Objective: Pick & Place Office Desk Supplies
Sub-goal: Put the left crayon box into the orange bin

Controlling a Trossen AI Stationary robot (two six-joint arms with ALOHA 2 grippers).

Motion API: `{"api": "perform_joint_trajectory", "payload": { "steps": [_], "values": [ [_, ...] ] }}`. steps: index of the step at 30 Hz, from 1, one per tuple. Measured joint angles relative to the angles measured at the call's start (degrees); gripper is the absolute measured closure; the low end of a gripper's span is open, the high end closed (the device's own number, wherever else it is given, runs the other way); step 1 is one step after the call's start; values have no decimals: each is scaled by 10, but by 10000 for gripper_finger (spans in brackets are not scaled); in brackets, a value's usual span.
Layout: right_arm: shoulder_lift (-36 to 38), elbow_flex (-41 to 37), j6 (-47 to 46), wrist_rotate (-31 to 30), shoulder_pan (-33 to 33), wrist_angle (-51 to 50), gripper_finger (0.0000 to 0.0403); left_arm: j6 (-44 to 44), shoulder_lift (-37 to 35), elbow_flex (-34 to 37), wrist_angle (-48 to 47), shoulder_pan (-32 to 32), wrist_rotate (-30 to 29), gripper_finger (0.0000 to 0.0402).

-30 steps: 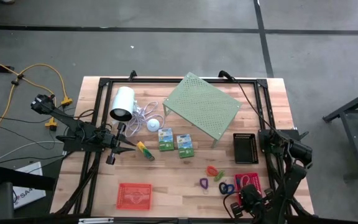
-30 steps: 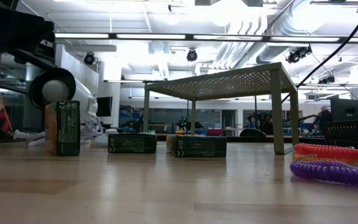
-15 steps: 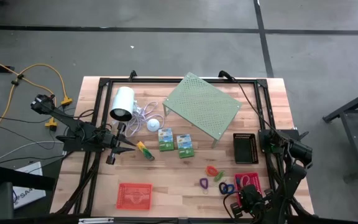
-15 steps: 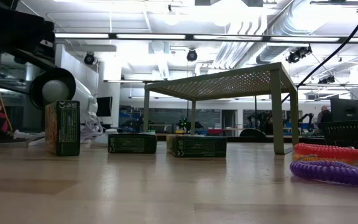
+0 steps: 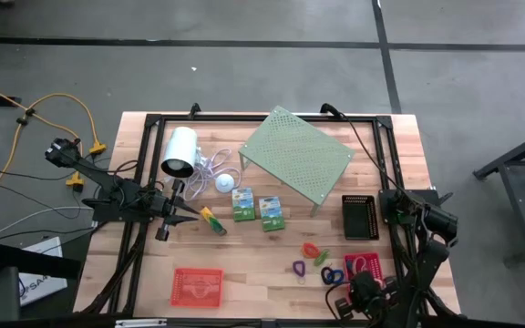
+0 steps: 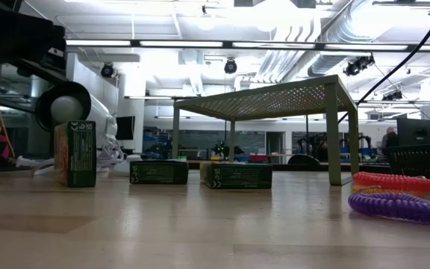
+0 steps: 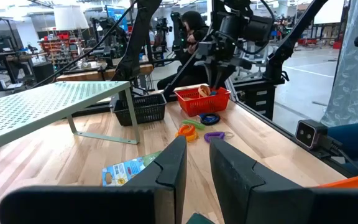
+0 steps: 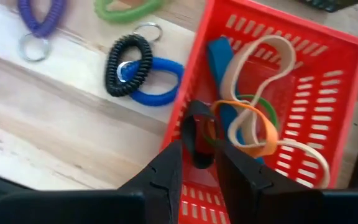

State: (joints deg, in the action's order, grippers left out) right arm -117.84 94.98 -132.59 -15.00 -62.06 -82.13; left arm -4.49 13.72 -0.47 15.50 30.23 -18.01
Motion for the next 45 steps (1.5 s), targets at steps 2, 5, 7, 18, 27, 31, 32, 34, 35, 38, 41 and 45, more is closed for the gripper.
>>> {"api": "perform_joint_trajectory", "payload": {
  "steps": [2, 5, 7, 18, 27, 31, 32, 34, 35, 38, 41, 45],
  "values": [
    [0, 0, 13, 0, 4, 6, 317, 0, 0, 0, 0, 0, 0, 337],
    [0, 0, 39, -4, 12, 13, 317, 0, 0, 0, 0, 0, 0, 337],
    [0, 0, 57, -18, 18, 15, 317, 0, 0, 0, 0, 0, 0, 337],
    [0, 0, 204, -65, 63, 43, 317, 0, 0, 0, 0, 0, 0, 337],
    [0, 0, 329, -95, 98, 81, 317, 0, 0, 0, 0, 0, 0, 337],
    [0, 0, 390, -104, 115, 107, 317, 0, 0, 0, 0, 0, 0, 337],
    [0, 0, 406, -104, 119, 115, 317, 0, 0, 0, 0, 0, 0, 337],
    [0, 0, 436, -105, 128, 131, 317, 0, 0, 0, 0, 0, 0, 337],
    [0, 0, 453, -105, 132, 138, 317, 0, 0, 0, 0, 0, 0, 337],
    [3, 0, 501, -117, 140, 163, 317, 0, 0, 0, 0, 0, 0, 337],
    [15, 0, 559, -139, 148, 195, 317, 0, 0, 0, 0, 0, 0, 337],
    [31, 0, 638, -141, 161, 230, 317, 0, 0, 0, 0, 0, 0, 337]
  ]
}}
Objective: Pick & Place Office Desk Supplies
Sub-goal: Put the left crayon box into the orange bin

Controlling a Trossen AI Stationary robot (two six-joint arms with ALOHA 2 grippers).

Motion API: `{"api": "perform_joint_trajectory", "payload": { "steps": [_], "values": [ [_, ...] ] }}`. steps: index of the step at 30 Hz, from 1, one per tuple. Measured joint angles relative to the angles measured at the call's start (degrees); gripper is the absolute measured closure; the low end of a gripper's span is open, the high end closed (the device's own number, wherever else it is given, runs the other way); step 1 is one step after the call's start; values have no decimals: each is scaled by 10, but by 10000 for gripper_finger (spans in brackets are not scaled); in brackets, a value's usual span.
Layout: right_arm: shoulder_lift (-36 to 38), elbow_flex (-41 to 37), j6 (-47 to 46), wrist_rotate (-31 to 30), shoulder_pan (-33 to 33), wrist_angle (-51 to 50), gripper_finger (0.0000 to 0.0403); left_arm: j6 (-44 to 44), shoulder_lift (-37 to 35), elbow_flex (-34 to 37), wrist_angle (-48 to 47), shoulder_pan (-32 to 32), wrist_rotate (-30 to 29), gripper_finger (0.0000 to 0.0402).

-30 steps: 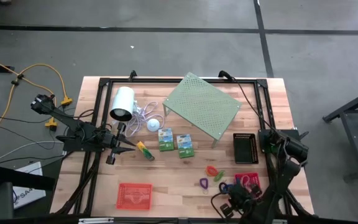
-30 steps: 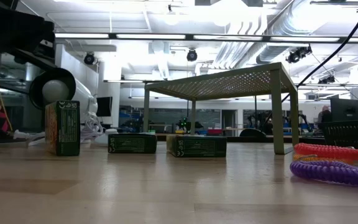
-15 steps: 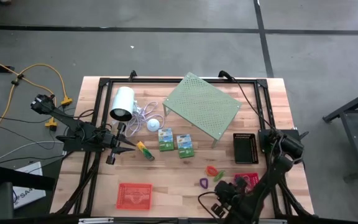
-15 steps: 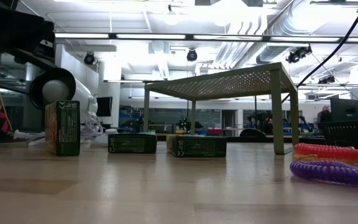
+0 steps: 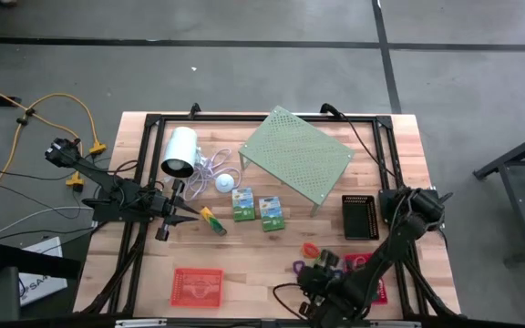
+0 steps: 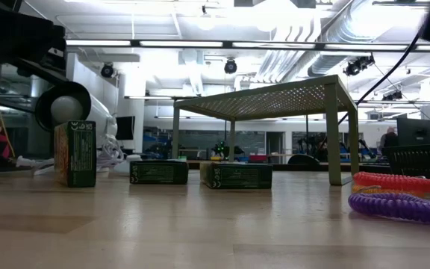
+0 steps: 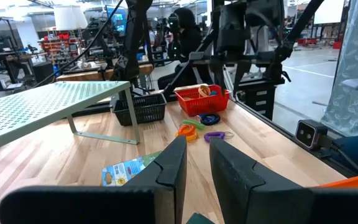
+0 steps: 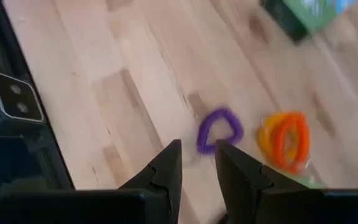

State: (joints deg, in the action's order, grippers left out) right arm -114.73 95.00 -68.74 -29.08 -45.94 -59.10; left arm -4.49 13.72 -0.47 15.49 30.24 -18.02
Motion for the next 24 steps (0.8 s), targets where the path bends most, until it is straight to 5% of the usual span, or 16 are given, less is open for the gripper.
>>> {"api": "perform_joint_trajectory", "payload": {
  "steps": [9, 24],
  "values": [
    [62, 0, 229, 16, 39, 86, 317, 0, 0, 0, 0, 0, 0, 337],
    [163, 0, 348, 20, 86, 84, 317, 0, 0, 0, 0, 0, 0, 337]
  ]
}}
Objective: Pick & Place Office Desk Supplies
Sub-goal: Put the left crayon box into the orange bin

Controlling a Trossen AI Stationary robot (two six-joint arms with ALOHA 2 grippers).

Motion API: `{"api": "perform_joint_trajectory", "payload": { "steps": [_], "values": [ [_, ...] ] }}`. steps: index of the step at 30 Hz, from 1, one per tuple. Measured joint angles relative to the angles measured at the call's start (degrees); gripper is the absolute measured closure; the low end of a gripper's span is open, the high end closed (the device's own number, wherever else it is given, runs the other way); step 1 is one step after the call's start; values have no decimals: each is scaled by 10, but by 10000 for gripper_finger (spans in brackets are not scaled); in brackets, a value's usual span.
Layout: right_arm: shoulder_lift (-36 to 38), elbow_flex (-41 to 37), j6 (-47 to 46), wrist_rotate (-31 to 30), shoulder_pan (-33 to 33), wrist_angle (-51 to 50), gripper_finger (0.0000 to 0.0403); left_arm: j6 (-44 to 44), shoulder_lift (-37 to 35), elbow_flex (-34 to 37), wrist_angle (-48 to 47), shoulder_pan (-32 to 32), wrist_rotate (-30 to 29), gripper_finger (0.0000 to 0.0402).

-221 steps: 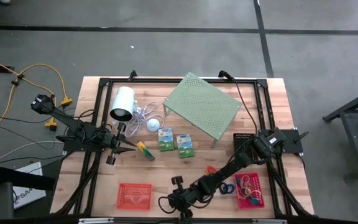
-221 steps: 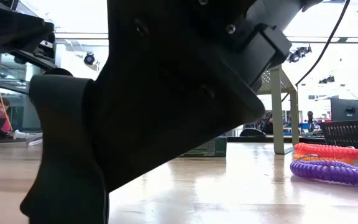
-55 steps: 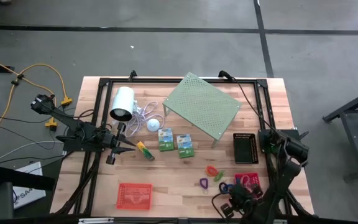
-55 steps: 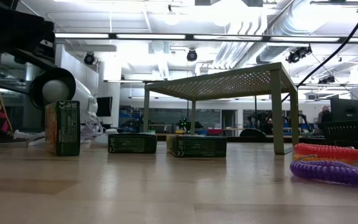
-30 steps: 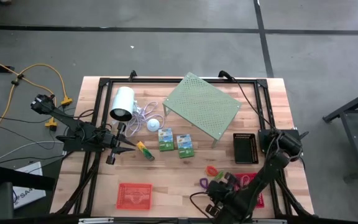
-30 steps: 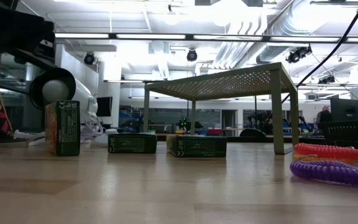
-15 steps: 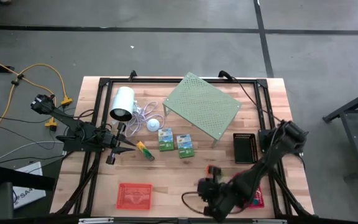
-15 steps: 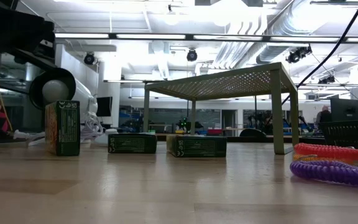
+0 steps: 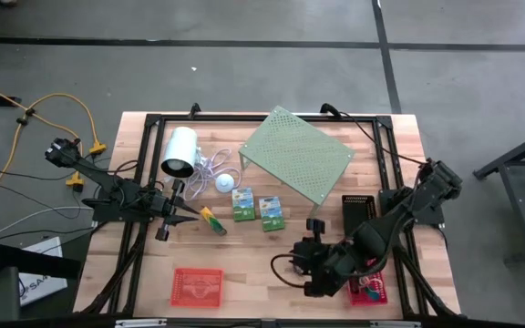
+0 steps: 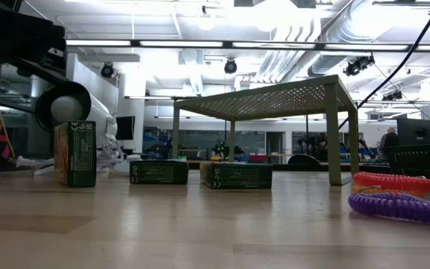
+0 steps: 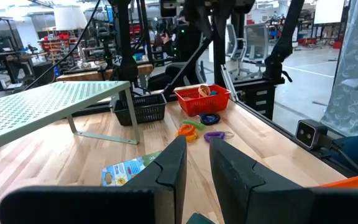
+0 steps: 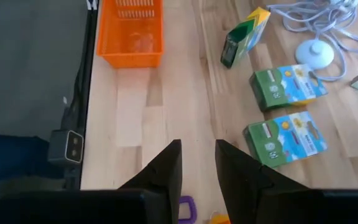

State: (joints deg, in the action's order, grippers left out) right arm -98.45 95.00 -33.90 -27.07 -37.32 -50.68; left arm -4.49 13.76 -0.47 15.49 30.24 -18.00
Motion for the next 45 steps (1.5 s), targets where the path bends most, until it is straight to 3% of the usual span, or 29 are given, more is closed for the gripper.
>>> {"api": "perform_joint_trajectory", "payload": {
  "steps": [13, 24, 30, 45],
  "values": [
    [79, -34, -7, -13, -4, -61, 317, 0, 0, 0, 0, 0, 0, 337],
    [272, -297, -34, -30, -22, 106, 317, 0, 0, 0, 0, 0, 0, 337],
    [337, -399, 4, -28, -22, 219, 317, 0, 0, 0, 0, 0, 0, 337],
    [343, -412, 26, -26, -21, 226, 317, 0, 0, 0, 0, 0, 0, 337]
  ]
}}
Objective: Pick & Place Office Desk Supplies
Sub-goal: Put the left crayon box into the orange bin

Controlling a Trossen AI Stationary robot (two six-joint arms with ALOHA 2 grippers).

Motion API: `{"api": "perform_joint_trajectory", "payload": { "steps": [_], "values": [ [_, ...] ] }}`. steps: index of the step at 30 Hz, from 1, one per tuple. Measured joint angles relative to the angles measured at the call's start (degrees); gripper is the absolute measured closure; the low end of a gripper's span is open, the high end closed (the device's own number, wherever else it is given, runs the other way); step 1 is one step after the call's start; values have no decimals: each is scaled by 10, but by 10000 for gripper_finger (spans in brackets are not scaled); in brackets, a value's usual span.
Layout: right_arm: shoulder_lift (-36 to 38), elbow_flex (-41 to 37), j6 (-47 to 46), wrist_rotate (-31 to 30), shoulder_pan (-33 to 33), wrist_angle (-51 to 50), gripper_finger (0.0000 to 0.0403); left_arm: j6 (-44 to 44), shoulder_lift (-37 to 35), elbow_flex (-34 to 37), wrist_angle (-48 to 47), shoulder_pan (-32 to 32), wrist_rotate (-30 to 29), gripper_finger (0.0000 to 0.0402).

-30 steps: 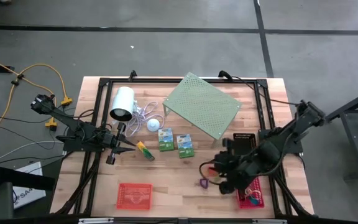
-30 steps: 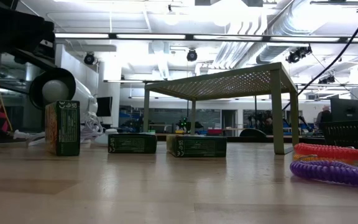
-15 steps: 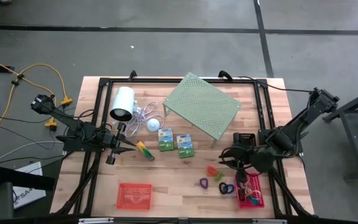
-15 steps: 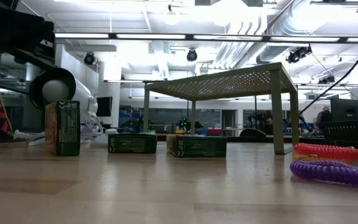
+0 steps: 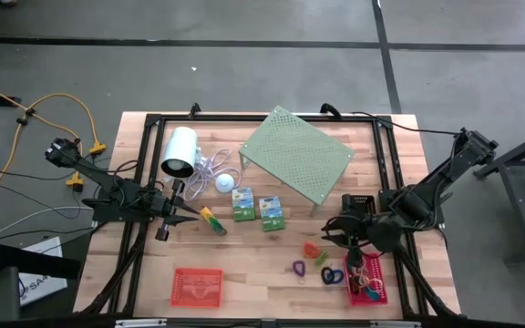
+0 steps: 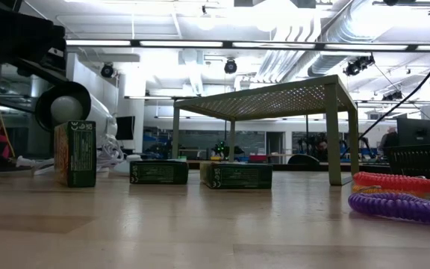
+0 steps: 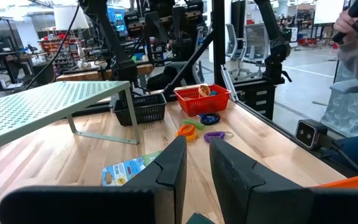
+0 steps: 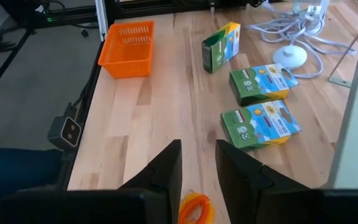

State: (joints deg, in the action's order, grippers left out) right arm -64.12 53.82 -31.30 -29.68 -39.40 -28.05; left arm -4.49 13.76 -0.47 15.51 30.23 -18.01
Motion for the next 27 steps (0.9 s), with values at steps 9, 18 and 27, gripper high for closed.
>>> {"api": "perform_joint_trajectory", "payload": {
  "steps": [9, 18, 27],
  "values": [
    [0, 0, -3, 30, 0, 1, 317, 0, 0, 0, 0, 0, 0, 337],
    [0, 0, -3, 32, 0, 1, 317, 0, 0, 0, 0, 0, 0, 337],
    [0, 0, -3, 32, 0, 1, 317, 0, 0, 0, 0, 0, 0, 337]
  ]
}}
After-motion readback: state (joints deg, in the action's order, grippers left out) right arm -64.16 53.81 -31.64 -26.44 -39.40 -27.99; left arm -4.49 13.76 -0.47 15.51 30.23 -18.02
